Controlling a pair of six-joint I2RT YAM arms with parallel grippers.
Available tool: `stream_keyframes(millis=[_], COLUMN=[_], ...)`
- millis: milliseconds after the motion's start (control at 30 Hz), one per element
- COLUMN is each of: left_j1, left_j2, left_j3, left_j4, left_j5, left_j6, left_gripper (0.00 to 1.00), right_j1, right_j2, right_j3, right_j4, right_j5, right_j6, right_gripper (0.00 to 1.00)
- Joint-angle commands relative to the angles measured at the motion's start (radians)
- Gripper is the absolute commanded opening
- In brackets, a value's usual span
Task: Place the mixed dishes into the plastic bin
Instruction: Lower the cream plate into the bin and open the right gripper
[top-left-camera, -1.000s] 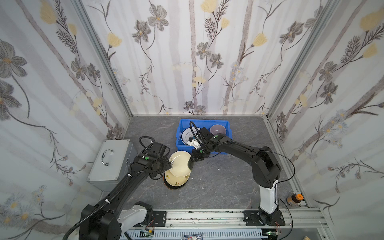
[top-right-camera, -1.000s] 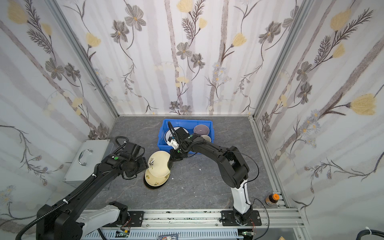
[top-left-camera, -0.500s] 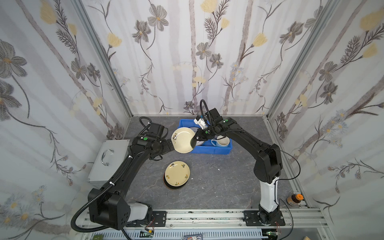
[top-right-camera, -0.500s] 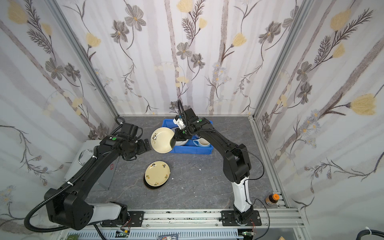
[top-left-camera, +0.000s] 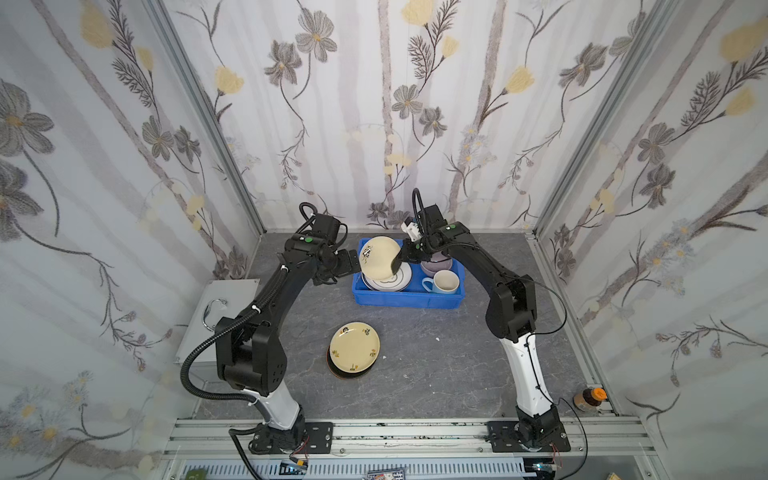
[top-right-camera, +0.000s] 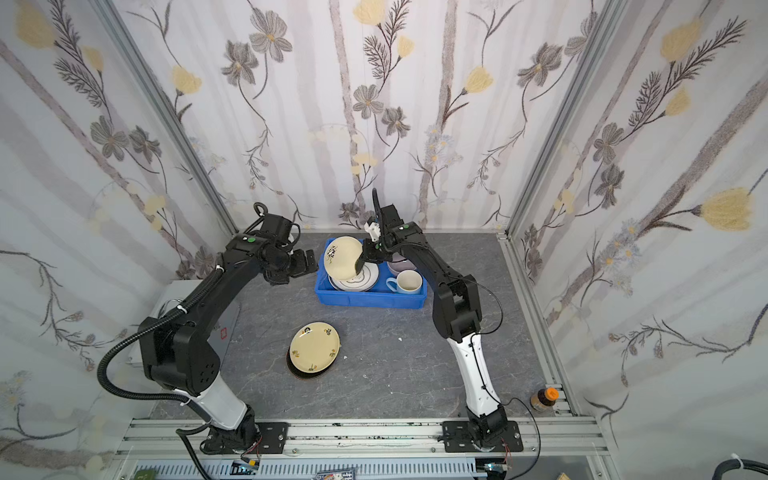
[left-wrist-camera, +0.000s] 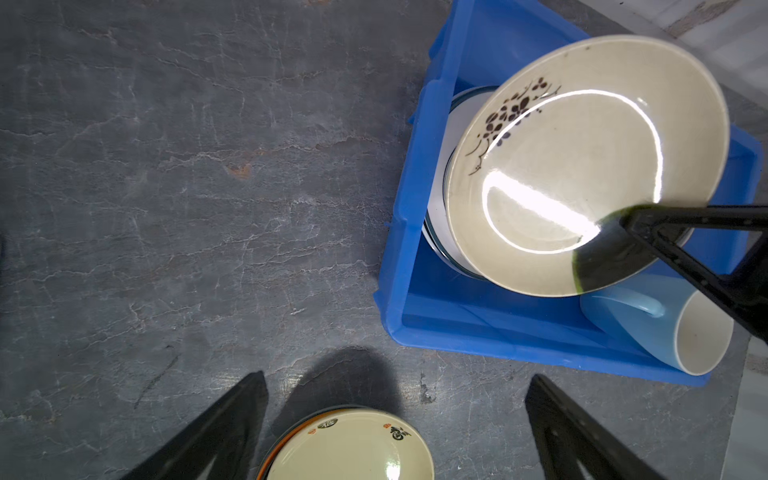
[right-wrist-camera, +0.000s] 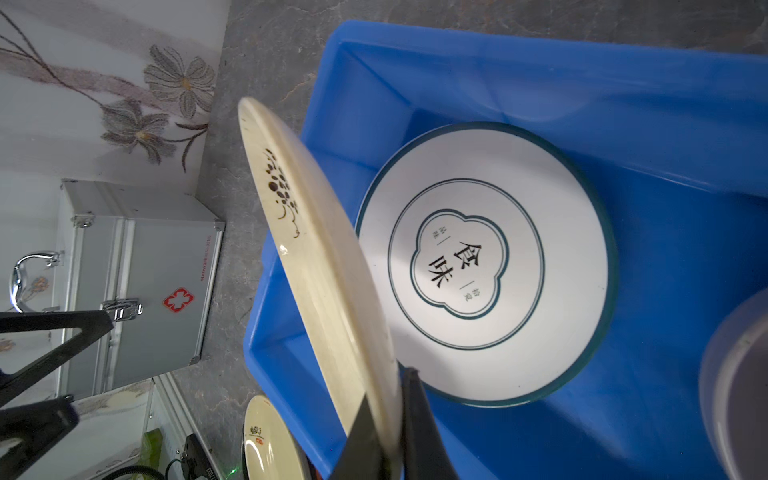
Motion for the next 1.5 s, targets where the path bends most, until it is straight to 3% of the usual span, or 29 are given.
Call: stream_keyframes(millis=[0, 233, 500, 767, 1133, 1467], left_j1=[0.007, 0.020, 0.026, 0.026, 0.025, 0.023], left_j2=[0.044, 0.107, 0.116, 0.088, 0.081, 0.037], left_j3=[0.053, 0.138, 0.134, 0.072, 0.027, -0.036], left_j4=[-0.016, -0.057, -0.073, -0.059, -0.025, 0.000], left_j5=[0.028, 0.041, 0.049, 0.050, 0.084, 0.081], left_j6=[0.028, 0.055, 0.057, 0.039, 0.005, -0.008], left_gripper=[1.00, 1.00, 1.00, 1.00, 1.00, 1.00], right_j1=[-0.011, -0.025, -0.038, -0.047, -0.047, -0.044], right_j2=[0.030, 0.088, 0.133, 0.133, 0.114, 0.065], right_j3=[0.012, 0.013, 0.012, 0.012, 0.011, -0.007], right_j4=[0.067, 0.113, 0.114, 0.065, -0.046, -0.101], right_j5=[-0.001, -0.017, -0.027, -0.023, 0.001, 0.042], right_j6=[0.037, 0.077, 0.095, 0.075, 0.019, -0.021], right_gripper=[0.11, 0.12, 0.12, 0.33, 0.52, 0.52])
